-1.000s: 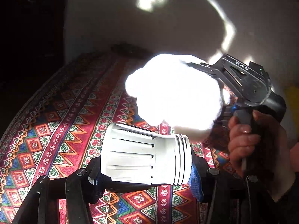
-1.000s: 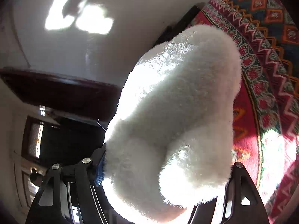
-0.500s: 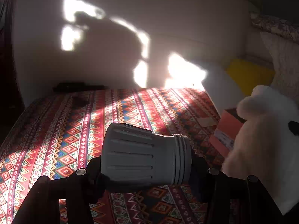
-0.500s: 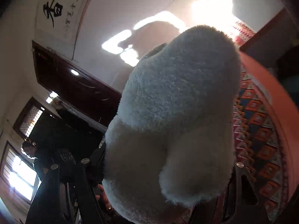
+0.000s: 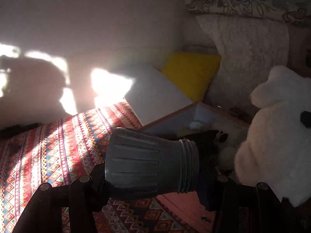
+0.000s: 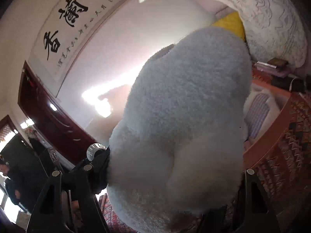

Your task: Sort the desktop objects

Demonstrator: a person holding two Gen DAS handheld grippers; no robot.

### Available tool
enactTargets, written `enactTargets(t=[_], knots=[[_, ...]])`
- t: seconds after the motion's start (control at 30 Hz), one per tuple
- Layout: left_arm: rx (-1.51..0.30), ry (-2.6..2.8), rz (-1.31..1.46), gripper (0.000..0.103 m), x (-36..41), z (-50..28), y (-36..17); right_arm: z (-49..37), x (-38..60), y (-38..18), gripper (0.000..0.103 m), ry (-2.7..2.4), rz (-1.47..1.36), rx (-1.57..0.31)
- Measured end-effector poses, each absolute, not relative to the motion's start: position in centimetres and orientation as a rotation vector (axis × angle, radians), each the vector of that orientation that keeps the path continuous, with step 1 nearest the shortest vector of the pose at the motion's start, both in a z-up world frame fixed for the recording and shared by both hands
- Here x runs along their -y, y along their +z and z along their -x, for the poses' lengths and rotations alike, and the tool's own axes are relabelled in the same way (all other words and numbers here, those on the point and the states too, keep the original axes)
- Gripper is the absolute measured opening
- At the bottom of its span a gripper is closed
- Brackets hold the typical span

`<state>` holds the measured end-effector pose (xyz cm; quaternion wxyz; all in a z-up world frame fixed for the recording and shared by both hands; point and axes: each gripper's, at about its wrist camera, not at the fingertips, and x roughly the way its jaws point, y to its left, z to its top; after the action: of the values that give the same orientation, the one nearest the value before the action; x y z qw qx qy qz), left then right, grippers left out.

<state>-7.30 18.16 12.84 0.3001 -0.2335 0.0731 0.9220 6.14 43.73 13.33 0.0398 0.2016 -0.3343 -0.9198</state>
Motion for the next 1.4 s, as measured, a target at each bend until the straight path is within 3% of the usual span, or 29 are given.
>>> enactTargets(t=[0.13, 0.33, 0.37, 0.4, 0.47, 0.63, 0.7, 0.83, 1.03, 1.33, 1.4], knots=[[-0.194, 2.418, 0.587, 0.06, -22.2, 9.5, 15.0, -8.6, -49.1, 16.8, 0.075, -3.021, -0.601, 0.907], [-0.2, 2.4, 0.583, 0.06, -27.3, 14.1, 16.4, -7.4, -50.6, 22.5, 0.077, -3.394, -0.593, 0.362], [-0.201, 2.397, 0.587, 0.066, -28.0, 14.9, 16.4, -6.9, -50.5, 23.4, 0.077, -3.439, -0.589, 0.252], [-0.2, 2.39, 0.604, 0.084, -28.8, 15.7, 16.1, -5.9, -50.2, 23.9, 0.078, -3.471, -0.6, 0.142], [-0.188, 2.37, 0.671, 0.103, -29.6, 17.3, 14.6, -3.6, -49.5, 24.1, 0.08, -3.533, -0.646, -0.099], [-0.148, 2.404, 0.8, 0.102, -27.6, 19.2, 11.1, 4.8, -46.7, 18.7, 0.091, -3.505, -0.957, -0.906], [-0.142, 2.437, 0.823, 0.102, -25.7, 19.1, 10.3, 6.1, -44.6, 15.8, 0.091, -3.33, -1.03, -1.052], [-0.13, 2.499, 0.861, 0.102, -22.3, 18.5, 9.0, 4.0, -42.1, 14.5, 0.093, -3.141, -1.008, -0.743], [-0.118, 2.575, 0.904, 0.102, -19.3, 15.5, 8.9, 1.1, -40.6, 17.7, 0.094, -3.125, -0.936, -0.182], [-0.085, 2.692, 0.845, 0.102, -15.3, 6.6, 11.4, -5.5, -39.6, 17.9, 0.102, -3.456, -1.123, 0.391], [-0.059, 2.689, 0.857, 0.102, -14.5, 4.8, 11.5, -6.8, -38.8, 17.1, 0.102, -3.473, -1.19, 0.447]])
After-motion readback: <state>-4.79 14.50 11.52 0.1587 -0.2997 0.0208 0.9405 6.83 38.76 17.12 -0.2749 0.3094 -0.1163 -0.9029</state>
